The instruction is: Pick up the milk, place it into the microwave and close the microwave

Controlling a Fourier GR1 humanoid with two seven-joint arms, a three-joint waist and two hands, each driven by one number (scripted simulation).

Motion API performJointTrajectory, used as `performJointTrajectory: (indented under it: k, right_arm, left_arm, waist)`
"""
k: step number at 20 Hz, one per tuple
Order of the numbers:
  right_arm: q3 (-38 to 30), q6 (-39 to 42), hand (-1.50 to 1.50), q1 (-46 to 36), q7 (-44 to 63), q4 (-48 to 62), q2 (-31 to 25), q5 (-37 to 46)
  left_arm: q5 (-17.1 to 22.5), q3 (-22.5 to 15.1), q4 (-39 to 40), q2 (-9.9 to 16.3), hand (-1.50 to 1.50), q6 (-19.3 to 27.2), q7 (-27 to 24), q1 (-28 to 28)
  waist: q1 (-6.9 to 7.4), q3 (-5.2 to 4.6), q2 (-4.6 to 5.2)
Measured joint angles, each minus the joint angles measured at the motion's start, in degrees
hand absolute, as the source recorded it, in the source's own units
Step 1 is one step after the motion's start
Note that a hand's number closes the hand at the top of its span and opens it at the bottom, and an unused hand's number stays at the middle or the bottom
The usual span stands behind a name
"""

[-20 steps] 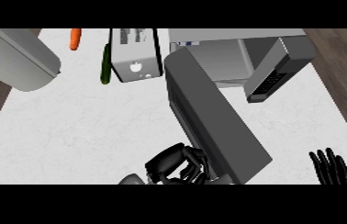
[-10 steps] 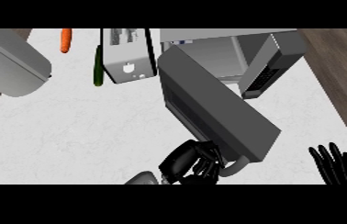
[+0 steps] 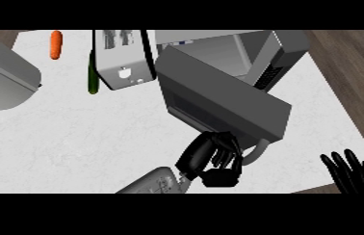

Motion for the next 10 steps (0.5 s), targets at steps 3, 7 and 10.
performJointTrajectory:
  k: [3,7,10]
  right_arm:
    - [0.33,-0.58,-1.50,0.11,1.84,-1.99,-0.23,-0.90]
    - [0.43,-1.31,-1.50,0.52,4.42,-4.68,-0.81,-2.70]
    - [0.17,-1.92,-1.50,0.50,6.22,-6.26,-1.38,-4.18]
  left_arm:
    - [2.74,0.04,0.86,-0.42,1.50,2.98,-0.44,-3.33]
    - [6.30,0.99,3.31,-0.77,1.50,5.74,-0.97,-7.86]
    - [9.05,1.80,5.61,-0.97,1.50,6.96,-1.43,-10.83]
  waist:
    - [-0.56,0.01,0.18]
    - [-1.38,0.03,0.49]
    - [-1.92,0.07,0.82]
